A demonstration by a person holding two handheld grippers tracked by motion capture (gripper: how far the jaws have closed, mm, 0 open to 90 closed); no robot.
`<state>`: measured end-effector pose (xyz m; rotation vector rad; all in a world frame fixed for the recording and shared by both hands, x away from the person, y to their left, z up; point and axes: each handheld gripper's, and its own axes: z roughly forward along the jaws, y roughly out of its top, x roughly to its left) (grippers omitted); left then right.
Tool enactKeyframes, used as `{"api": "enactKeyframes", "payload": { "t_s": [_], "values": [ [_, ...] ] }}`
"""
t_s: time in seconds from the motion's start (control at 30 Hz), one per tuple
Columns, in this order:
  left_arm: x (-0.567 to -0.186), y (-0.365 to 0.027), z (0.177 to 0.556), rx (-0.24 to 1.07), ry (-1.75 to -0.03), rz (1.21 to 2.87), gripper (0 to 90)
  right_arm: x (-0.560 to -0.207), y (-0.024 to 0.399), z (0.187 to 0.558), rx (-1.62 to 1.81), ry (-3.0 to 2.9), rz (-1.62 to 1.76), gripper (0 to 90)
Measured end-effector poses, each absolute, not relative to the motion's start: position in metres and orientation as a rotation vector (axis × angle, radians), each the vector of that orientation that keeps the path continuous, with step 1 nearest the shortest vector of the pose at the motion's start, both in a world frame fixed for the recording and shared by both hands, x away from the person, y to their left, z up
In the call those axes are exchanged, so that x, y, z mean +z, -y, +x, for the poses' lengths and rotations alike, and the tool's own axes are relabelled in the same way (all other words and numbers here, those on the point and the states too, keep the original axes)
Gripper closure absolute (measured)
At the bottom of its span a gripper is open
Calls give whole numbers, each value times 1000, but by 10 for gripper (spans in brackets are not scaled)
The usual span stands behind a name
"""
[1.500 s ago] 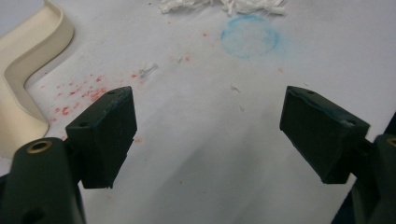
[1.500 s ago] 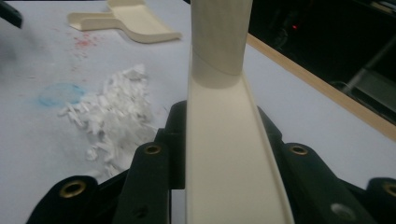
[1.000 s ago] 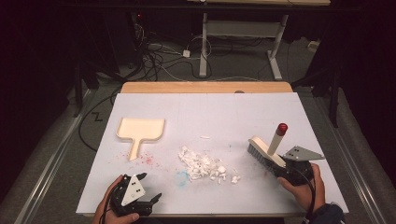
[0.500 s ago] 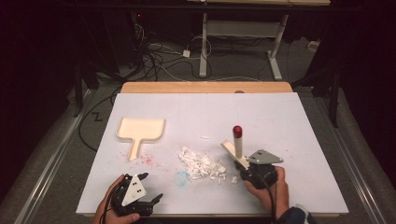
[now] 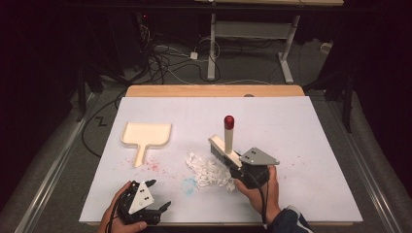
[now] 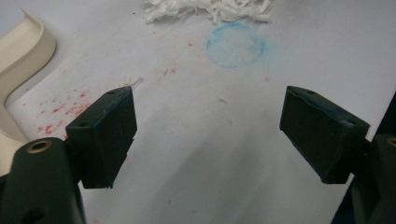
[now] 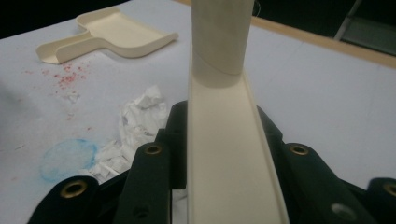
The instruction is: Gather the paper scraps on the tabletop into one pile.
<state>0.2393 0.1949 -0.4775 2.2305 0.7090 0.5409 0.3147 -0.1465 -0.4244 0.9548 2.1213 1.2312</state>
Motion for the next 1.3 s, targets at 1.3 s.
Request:
{"api": "enactKeyframes", "payload": {
  "t_s": [1.3],
  "values": [
    [-478,-198,237,587,-715,2258,178,-412,290,259,1120,-2104,1093,679]
  ]
}}
